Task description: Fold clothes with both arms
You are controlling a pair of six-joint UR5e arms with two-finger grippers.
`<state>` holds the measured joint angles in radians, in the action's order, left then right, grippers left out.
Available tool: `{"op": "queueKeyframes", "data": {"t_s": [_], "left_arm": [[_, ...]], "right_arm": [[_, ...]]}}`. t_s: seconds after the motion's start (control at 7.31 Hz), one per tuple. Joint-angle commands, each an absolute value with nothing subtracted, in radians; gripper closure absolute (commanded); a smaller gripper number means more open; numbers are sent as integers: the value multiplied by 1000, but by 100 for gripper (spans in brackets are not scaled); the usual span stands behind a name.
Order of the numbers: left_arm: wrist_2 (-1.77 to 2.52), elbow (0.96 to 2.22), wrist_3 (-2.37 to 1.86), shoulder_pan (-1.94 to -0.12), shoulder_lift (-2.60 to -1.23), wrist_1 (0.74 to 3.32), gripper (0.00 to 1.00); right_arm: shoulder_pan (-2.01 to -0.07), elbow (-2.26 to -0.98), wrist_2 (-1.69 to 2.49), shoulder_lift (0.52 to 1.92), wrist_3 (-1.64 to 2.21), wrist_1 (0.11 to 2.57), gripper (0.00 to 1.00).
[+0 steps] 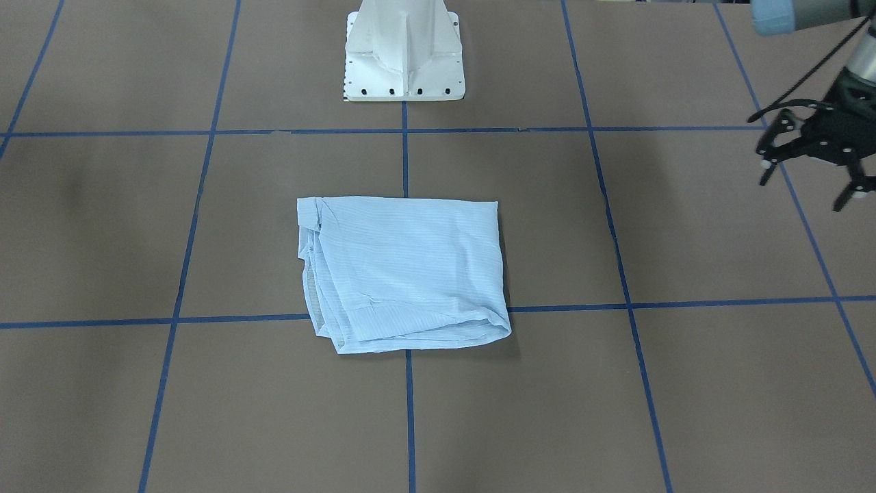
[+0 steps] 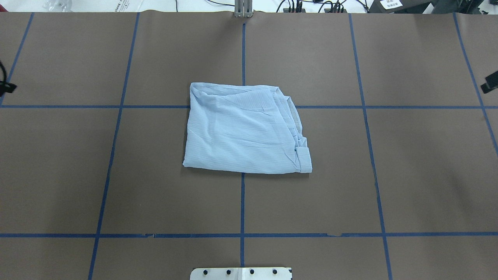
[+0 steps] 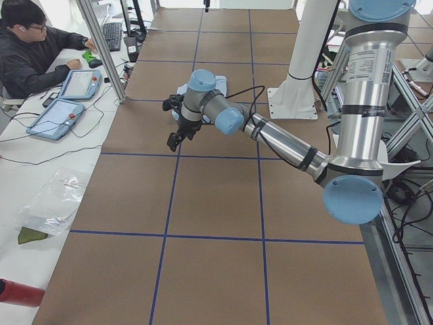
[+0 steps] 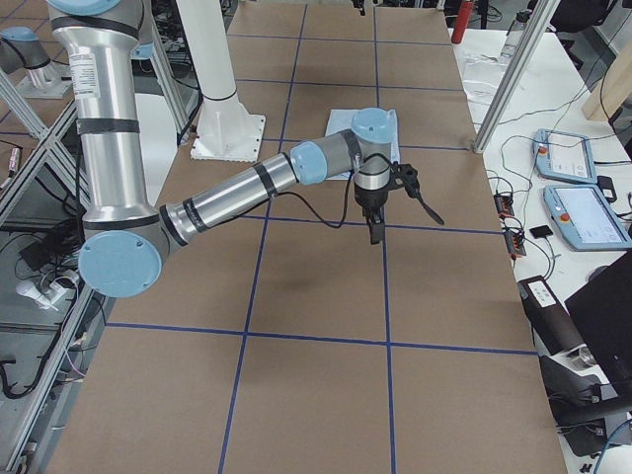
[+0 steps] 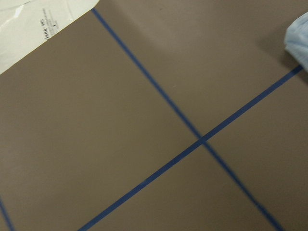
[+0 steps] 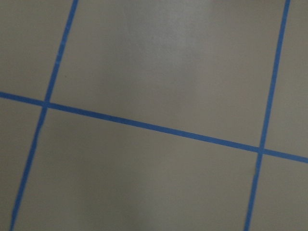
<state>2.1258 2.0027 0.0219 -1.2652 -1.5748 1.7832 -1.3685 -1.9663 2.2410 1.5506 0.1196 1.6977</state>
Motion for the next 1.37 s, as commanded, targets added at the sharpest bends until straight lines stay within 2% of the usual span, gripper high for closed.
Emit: {"op": "queueKeyframes", "data": {"t_s": [0.0, 0.14, 0.27, 0.41, 0.68, 1.23], "left_arm": [[2183, 1931, 109, -1403, -1467, 1796, 0], [2181, 1868, 109, -1416, -1457, 1796, 0], [2183, 1806, 112, -1522, -1457, 1808, 0], [2193, 1798, 110, -1640, -1466, 1806, 0], [2335, 1793, 109, -1655, -1422, 1804, 0], [2333, 1729, 60, -1640, -1370, 1795, 0]], "right_arm": [[-1463, -1936, 2276, 1705, -32, 1660, 0], [-1477, -1934, 2279, 1750, -23, 1626, 0], [-1486, -1931, 2276, 1758, -23, 1621, 0], [-1488, -1916, 2275, 1759, -23, 1621, 0], [-1493, -1895, 2260, 1763, -20, 1617, 0], [-1491, -1881, 2270, 1786, -38, 1617, 0]]}}
